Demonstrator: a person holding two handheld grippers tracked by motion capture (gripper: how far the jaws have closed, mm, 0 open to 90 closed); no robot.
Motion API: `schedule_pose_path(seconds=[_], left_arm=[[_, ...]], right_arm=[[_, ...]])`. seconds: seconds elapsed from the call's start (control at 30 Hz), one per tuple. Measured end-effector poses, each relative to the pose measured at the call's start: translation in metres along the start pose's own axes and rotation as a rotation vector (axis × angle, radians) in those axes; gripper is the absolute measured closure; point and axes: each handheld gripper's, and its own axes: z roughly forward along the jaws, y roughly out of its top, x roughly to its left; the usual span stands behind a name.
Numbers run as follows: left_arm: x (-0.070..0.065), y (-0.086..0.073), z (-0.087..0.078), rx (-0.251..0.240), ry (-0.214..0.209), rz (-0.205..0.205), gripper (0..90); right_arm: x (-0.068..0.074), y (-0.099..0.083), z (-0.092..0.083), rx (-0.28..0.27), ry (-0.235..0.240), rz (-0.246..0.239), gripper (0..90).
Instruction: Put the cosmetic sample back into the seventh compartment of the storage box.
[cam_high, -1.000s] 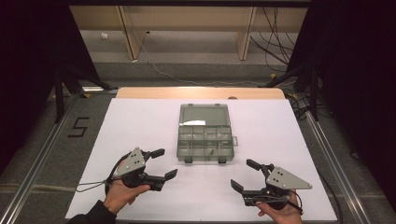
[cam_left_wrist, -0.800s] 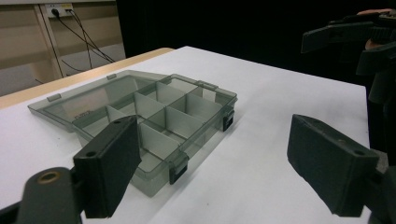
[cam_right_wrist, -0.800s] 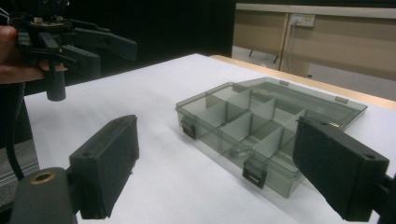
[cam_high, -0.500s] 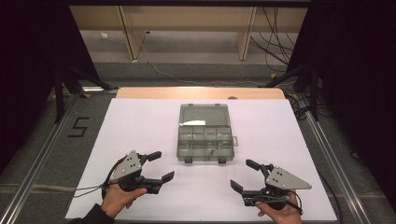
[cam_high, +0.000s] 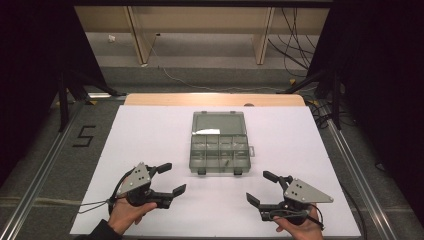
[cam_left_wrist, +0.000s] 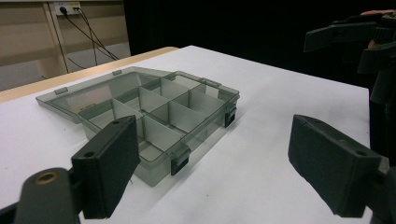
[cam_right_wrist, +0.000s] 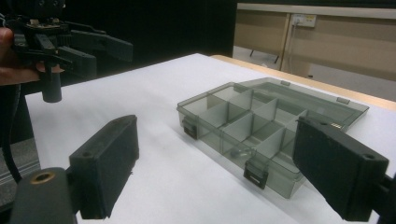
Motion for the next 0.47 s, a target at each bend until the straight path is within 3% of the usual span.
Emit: schedule_pose_path(seconds=[0.07,0.17,0.37,0.4,0.43,0.47], left_arm=[[-0.0007,0.0,0.0004,-0.002,-0.003,-0.002,16.3],[-0.0007,-0.0001,0.0005,-0.002,-0.003,-0.003,15.9],[-0.0016,-0.0004,0.0012,-0.001,-0.003,-0.01,15.7],[-0.001,-0.0003,0.0012,0.0,-0.004,0.001,15.7],[-0.0016,-0.0005,0.0014,0.0,-0.002,-0.011,15.7],[-0.0016,-0.0005,0.0014,-0.001,-0.001,-0.014,15.7]], right_arm=[[0.001,-0.0001,-0.0003,0.008,0.008,0.017,15.7],[-0.0005,0.0,0.0002,-0.007,-0.004,-0.008,15.7],[0.0009,-0.0001,-0.0002,0.008,0.008,0.016,15.7],[-0.0002,0.0,0.0,-0.003,-0.002,-0.003,15.7],[0.001,-0.0001,-0.0003,0.009,0.01,0.019,15.7],[0.0001,-0.0002,0.0005,-0.001,0.012,0.005,15.7]])
